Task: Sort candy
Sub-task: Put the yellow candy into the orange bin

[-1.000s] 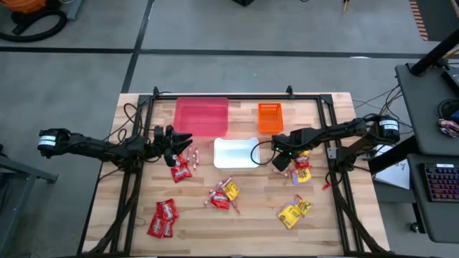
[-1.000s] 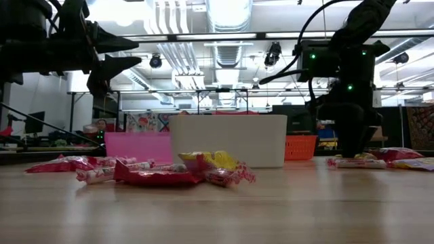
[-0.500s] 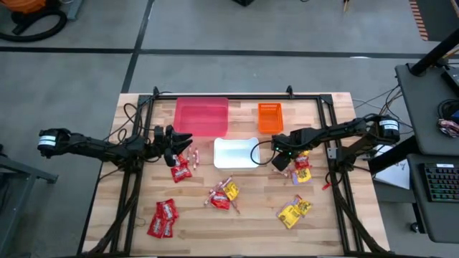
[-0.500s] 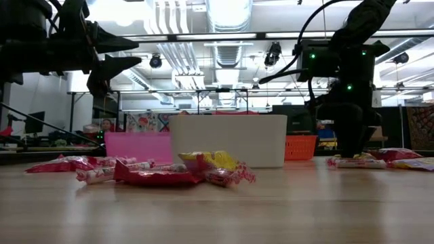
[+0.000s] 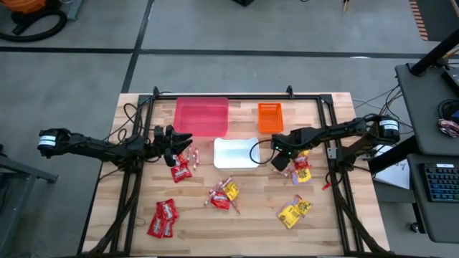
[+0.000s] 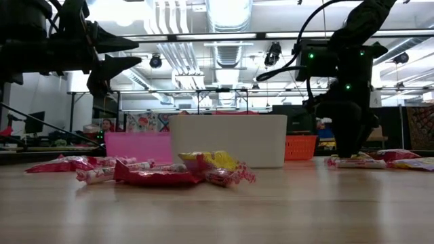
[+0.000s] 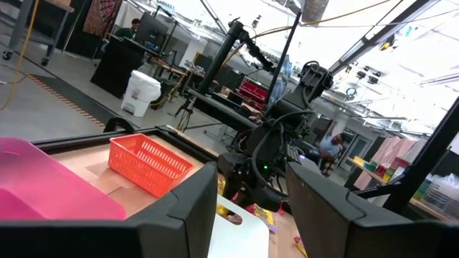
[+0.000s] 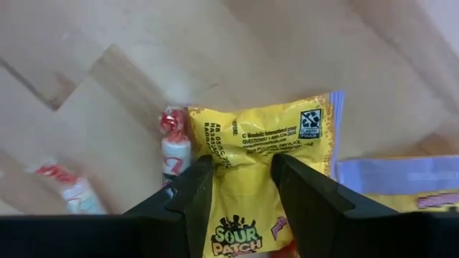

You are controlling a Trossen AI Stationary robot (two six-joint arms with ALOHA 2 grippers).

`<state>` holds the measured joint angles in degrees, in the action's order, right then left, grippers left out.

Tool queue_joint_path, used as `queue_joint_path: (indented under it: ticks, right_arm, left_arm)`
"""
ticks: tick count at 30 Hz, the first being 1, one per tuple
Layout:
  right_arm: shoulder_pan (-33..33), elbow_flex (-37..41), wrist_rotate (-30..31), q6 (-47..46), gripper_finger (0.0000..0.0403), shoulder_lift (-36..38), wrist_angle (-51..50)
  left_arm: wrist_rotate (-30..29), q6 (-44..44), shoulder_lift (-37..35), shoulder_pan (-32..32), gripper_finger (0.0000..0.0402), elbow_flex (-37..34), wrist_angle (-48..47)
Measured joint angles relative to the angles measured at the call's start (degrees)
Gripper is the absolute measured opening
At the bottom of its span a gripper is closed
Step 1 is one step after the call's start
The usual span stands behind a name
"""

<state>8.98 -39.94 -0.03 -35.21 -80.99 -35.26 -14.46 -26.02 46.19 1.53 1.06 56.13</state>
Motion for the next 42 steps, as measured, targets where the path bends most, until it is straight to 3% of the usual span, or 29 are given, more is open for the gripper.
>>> queue_joint_path:
  ticks: [5, 12, 19, 33, 42]
  right_arm:
    - [-0.1, 0.0, -0.2, 0.8, 0.0137, 0.3, 0.0]
    - [-0.1, 0.0, -0.2, 2.3, 0.0019, 1.1, 0.2]
    - [-0.1, 0.0, -0.2, 2.3, 0.0009, 2.2, 0.0]
    - [-0.1, 0.0, 0.2, 2.4, 0.0008, 16.0, 0.6]
    - [-0.1, 0.0, 0.5, 3.6, 0.0008, 20.3, 4.7]
  left_arm:
    - [0.0, 0.0, 0.0, 0.0, 0.0151, 0.0, 0.0]
    - [0.0, 0.0, 0.0, 0.0, 0.0151, 0.0, 0.0]
    - [0.0, 0.0, 0.0, 0.0, 0.0151, 0.0, 0.0]
    - [0.0, 0.0, 0.0, 0.0, 0.0151, 0.0, 0.0]
    - [0.0, 0.0, 0.0, 0.0, 0.0151, 0.0, 0.0]
